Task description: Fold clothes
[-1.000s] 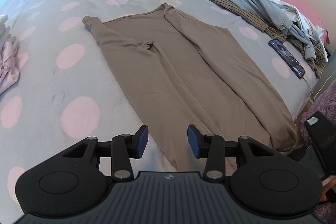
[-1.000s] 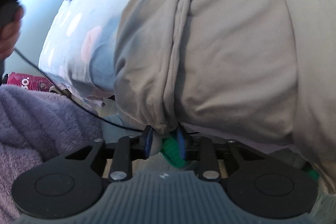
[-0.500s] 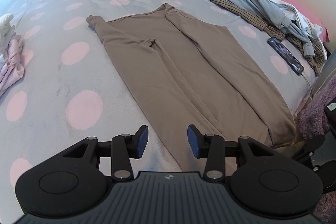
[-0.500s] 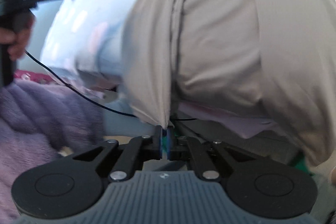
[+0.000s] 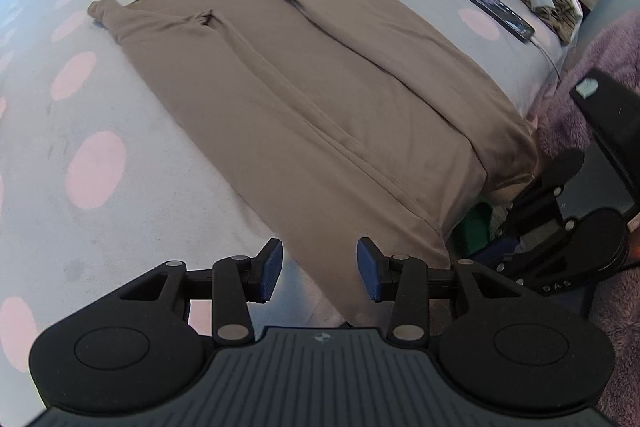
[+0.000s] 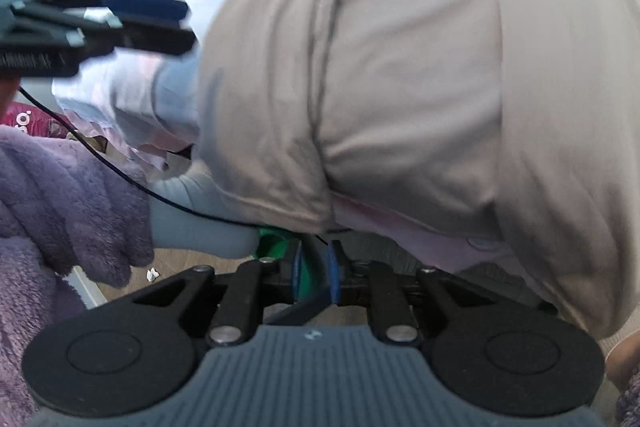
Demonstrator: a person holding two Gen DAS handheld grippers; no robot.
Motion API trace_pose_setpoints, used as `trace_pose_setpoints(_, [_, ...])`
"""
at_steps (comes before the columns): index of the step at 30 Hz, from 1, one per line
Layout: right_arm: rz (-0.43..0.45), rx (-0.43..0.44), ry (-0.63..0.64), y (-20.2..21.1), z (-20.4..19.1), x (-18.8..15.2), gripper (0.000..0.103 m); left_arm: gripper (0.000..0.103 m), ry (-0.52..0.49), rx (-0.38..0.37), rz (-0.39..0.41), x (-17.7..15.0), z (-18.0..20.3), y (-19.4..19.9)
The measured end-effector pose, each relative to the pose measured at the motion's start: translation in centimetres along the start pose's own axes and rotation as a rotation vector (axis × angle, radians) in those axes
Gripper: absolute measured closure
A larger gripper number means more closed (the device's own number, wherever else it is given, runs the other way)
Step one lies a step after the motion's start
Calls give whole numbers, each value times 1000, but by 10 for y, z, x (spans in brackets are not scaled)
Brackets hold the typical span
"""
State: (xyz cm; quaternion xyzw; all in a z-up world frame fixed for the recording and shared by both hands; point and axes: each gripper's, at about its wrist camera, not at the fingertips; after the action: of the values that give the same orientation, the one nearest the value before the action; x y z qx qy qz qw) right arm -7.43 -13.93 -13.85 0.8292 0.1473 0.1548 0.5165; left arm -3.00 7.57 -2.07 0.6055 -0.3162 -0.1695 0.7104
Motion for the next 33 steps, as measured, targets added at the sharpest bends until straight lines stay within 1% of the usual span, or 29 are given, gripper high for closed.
trace_pose_setpoints(1, [11, -8, 3, 3, -1, 0, 83, 64, -8, -1, 3, 0, 3, 0])
trace_pose_setpoints(2, [24, -20, 3, 7, -1, 1, 79, 64, -10, -5, 7, 1, 6, 0])
trace_pose_setpoints(3, [37, -35, 1, 11, -1, 1, 70, 64, -10, -9, 11, 3, 8, 0])
trace_pose_setpoints(6, [71, -70, 5, 24, 1, 3, 70, 64, -10, -16, 29, 10, 16, 1])
trace_pose_setpoints(9, [88, -96, 36, 39, 0, 6, 69, 64, -2, -37, 67, 21, 22, 3])
trace_pose_setpoints(10, [82, -121, 51, 42, -1, 7, 66, 64, -3, -40, 78, 25, 25, 4])
trace_pose_setpoints(12, [64, -186, 91, 48, -3, 9, 66, 64, -8, -31, 100, 33, 34, 4])
trace_pose_setpoints(15, [60, -277, 159, 62, 3, 5, 66, 64, -16, -41, 125, 46, 45, 3])
trace_pose_setpoints(17, [55, -286, 171, 71, 11, 2, 66, 64, -26, -44, 125, 55, 52, 2])
trace_pose_setpoints(19, [51, -276, 169, 80, 26, -2, 66, 64, -41, -37, 121, 64, 59, -1])
trace_pose_setpoints(23, [44, -288, 135, 99, 61, -8, 66, 64, -54, -22, 82, 77, 65, -9])
trace_pose_setpoints(26, [42, -285, 109, 107, 77, -6, 66, 64, -82, -4, 62, 86, 70, -14])
trace_pose_setpoints(28, [45, -291, 104, 110, 86, -4, 66, 64, -95, -4, 59, 92, 72, -17])
trace_pose_setpoints(33, [31, -267, 57, 104, 106, -4, 66, 64, -107, -12, 49, 105, 75, -25])
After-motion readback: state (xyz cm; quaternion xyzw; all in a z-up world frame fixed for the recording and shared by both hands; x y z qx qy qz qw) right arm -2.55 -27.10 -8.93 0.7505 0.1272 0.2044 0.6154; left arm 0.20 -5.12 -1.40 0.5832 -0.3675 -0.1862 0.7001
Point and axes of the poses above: each gripper's, at about its wrist camera, not at the fingertips, and y roughly against the way its jaws point, z to its right, x to its top, and after that the axes turned 10 degrees about -z, right-handed
